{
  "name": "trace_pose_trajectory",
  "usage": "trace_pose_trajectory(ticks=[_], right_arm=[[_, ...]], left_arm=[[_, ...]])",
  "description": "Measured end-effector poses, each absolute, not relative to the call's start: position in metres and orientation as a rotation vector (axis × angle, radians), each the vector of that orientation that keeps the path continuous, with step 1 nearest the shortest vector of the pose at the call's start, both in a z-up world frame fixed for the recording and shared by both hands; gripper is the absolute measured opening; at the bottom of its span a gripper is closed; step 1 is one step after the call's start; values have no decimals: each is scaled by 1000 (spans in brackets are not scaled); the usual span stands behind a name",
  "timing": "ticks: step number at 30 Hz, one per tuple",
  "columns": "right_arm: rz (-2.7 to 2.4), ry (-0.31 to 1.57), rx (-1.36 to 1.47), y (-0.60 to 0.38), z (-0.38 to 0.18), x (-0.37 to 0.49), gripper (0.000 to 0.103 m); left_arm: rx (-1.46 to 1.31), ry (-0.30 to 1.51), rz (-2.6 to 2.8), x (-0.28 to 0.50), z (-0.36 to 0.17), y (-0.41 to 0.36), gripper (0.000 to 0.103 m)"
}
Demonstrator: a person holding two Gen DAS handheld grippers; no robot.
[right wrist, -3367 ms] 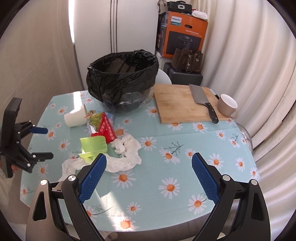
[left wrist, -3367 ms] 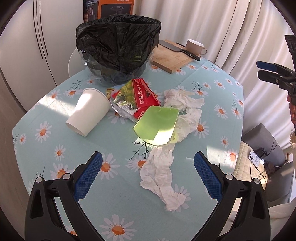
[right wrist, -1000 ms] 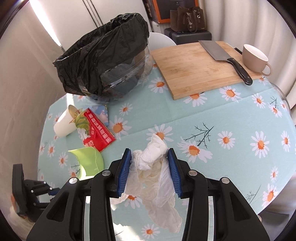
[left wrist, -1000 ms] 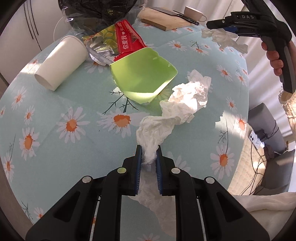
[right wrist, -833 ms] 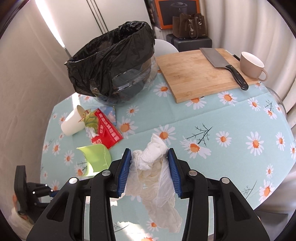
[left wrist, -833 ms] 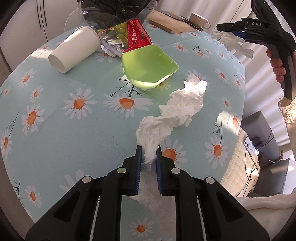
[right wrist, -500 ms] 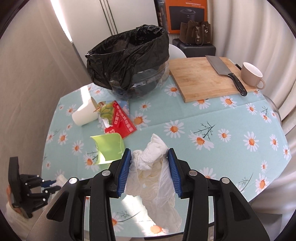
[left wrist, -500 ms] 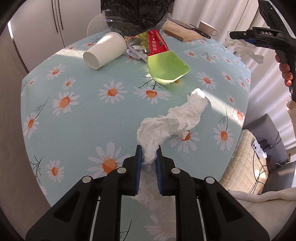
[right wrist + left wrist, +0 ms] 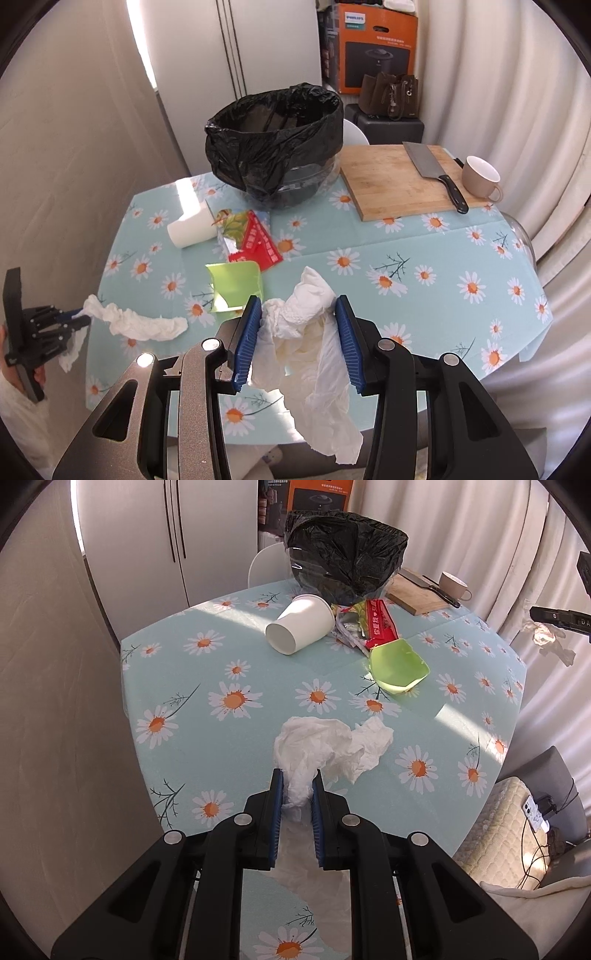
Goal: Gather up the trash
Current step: 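Lift both held tissues and carry them toward the black bin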
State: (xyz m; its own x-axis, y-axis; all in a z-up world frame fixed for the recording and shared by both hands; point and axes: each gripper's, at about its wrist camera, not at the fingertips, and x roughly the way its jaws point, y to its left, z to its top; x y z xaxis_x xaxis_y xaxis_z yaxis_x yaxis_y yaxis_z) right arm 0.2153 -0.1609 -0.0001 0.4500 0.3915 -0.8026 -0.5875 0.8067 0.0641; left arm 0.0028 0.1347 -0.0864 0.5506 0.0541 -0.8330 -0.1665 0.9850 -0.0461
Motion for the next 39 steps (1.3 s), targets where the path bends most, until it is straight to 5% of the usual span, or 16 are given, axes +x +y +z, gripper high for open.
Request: trace_pose_trajectory(ticks=[39], right_arm=[[697, 724, -102, -146, 85, 177, 40]], left_arm=[[-3, 828, -31, 71, 49, 158, 16]])
